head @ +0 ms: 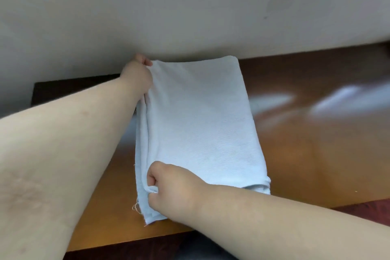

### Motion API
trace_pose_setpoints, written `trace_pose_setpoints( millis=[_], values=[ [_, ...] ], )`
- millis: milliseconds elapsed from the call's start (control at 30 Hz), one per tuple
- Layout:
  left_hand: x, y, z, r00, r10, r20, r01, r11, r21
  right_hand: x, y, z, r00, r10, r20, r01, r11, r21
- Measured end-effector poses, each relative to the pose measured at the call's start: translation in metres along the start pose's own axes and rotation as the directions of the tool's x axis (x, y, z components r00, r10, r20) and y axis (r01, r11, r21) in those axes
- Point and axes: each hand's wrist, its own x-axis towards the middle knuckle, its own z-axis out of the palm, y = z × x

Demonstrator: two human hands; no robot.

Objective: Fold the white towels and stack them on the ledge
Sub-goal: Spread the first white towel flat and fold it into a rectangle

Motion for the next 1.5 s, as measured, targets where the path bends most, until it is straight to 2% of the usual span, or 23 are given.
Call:
trace_pose_setpoints(
  millis=[100,167,233,267,300,367,400,433,467,500,567,600,633,733,833,900,1000,1100,1167,1300,1367,1433,1500],
  values=[
    [0.015,-0.031,0.006,0.999,0.016,0.038,-0.018,0.998,0.052,0.021,0.006,0.018,0.994,0.097,0.057,-0.097,0.995,0.002],
    [0.022,-0.033,0.009,0.998,0.02,0.056,-0.023,0.999,0.05,0.026,0.009,0.021,0.978,0.131,0.162,-0.13,0.991,-0.016],
    [0.021,-0.031,0.014,0.999,0.031,0.023,-0.033,0.995,0.09,0.026,0.011,0.012,0.955,0.12,0.271,-0.11,0.993,-0.053],
    [0.015,-0.029,0.015,0.999,0.028,-0.021,-0.025,0.991,0.132,0.026,0.011,0.001,0.959,0.091,0.267,-0.079,0.995,-0.056],
    [0.005,-0.027,0.016,0.997,0.036,-0.066,-0.024,0.982,0.185,0.027,0.01,-0.015,0.977,0.055,0.204,-0.045,0.998,-0.051],
    [-0.026,-0.029,0.021,0.973,0.197,-0.12,-0.155,0.943,0.294,0.035,0.016,-0.061,0.991,-0.016,-0.13,0.01,0.999,-0.052],
    [-0.045,-0.032,0.028,0.947,0.311,-0.085,-0.268,0.906,0.328,0.043,0.023,-0.089,0.945,-0.045,-0.324,0.018,0.996,-0.086],
    [-0.066,-0.035,0.035,0.924,0.382,-0.012,-0.356,0.874,0.33,0.052,0.03,-0.118,0.885,-0.066,-0.46,-0.004,0.989,-0.149],
    [-0.087,-0.037,0.043,0.919,0.387,0.076,-0.39,0.863,0.321,0.062,0.037,-0.147,0.858,-0.09,-0.505,-0.048,0.966,-0.255],
    [-0.105,-0.039,0.053,0.925,0.344,0.161,-0.379,0.861,0.339,0.072,0.046,-0.172,0.886,-0.11,-0.451,-0.097,0.906,-0.412],
    [-0.13,-0.042,0.073,0.933,0.249,0.26,-0.35,0.796,0.494,0.088,0.066,-0.203,0.976,0.015,-0.217,-0.162,0.714,-0.681],
    [-0.135,-0.042,0.081,0.937,0.219,0.273,-0.341,0.744,0.574,0.091,0.074,-0.21,0.987,0.101,-0.129,-0.164,0.617,-0.77],
    [-0.137,-0.04,0.086,0.942,0.191,0.275,-0.326,0.706,0.628,0.09,0.082,-0.213,0.985,0.152,-0.087,-0.159,0.57,-0.806],
    [-0.133,-0.028,0.091,0.947,0.086,0.309,-0.287,0.655,0.699,0.076,0.099,-0.21,0.98,0.171,-0.097,-0.18,0.582,-0.793],
    [-0.14,-0.013,0.098,0.927,0.027,0.375,-0.317,0.59,0.743,0.049,0.11,-0.205,0.956,0.249,-0.154,-0.274,0.573,-0.772],
    [-0.145,-0.003,0.104,0.906,0.028,0.422,-0.372,0.527,0.764,0.026,0.116,-0.2,0.934,0.303,-0.19,-0.333,0.545,-0.769],
    [-0.153,0.012,0.119,0.857,0.058,0.512,-0.478,0.461,0.748,-0.014,0.127,-0.186,0.915,0.341,-0.215,-0.357,0.438,-0.825],
    [-0.161,0.029,0.136,0.815,0.094,0.572,-0.553,0.421,0.718,-0.049,0.143,-0.169,0.864,0.421,-0.276,-0.461,0.441,-0.77],
    [-0.167,0.042,0.147,0.807,0.081,0.585,-0.563,0.404,0.721,-0.068,0.154,-0.159,0.859,0.454,-0.238,-0.45,0.445,-0.774],
    [-0.191,0.058,0.17,0.845,0.014,0.534,-0.488,0.425,0.762,-0.094,0.16,-0.148,0.89,0.444,-0.104,-0.338,0.489,-0.804],
    [-0.205,0.054,0.18,0.872,-0.002,0.49,-0.428,0.484,0.764,-0.098,0.16,-0.145,0.881,0.451,-0.144,-0.391,0.522,-0.758],
    [-0.219,0.038,0.183,0.897,0.034,0.441,-0.38,0.568,0.73,-0.096,0.157,-0.146,0.863,0.474,-0.173,-0.432,0.517,-0.739],
    [-0.233,0.014,0.177,0.916,0.14,0.375,-0.372,0.645,0.667,-0.091,0.15,-0.152,0.848,0.507,-0.155,-0.415,0.451,-0.79]
  ],
)
